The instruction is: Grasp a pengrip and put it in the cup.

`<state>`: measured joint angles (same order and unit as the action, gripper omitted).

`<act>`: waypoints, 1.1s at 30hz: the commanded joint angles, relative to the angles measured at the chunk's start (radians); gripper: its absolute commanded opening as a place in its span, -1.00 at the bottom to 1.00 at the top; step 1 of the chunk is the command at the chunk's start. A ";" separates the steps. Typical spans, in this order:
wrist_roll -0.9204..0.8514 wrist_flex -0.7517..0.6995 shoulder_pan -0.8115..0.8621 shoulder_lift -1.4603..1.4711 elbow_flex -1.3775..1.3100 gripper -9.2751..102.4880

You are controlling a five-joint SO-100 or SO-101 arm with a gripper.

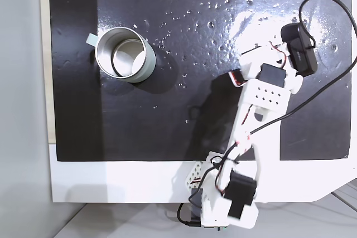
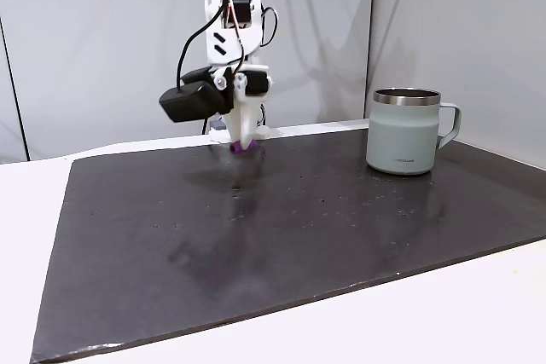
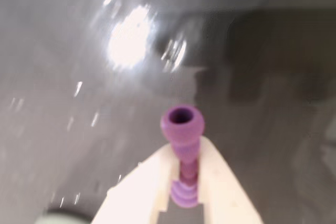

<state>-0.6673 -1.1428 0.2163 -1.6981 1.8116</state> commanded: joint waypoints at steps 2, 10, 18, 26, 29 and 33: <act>0.092 -0.132 -0.109 -0.186 -0.069 -0.84; 0.314 -0.281 -0.331 -0.264 -0.304 -0.84; 0.623 -0.204 -0.526 -0.232 -0.419 -0.84; 0.719 -0.083 -0.704 -0.178 -0.357 -0.84; 0.726 -0.029 -0.746 -0.164 -0.359 -0.84; 0.755 0.025 -0.765 -0.146 -0.364 -0.84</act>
<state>0.0675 -1.1674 -0.5308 -1.8454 1.4680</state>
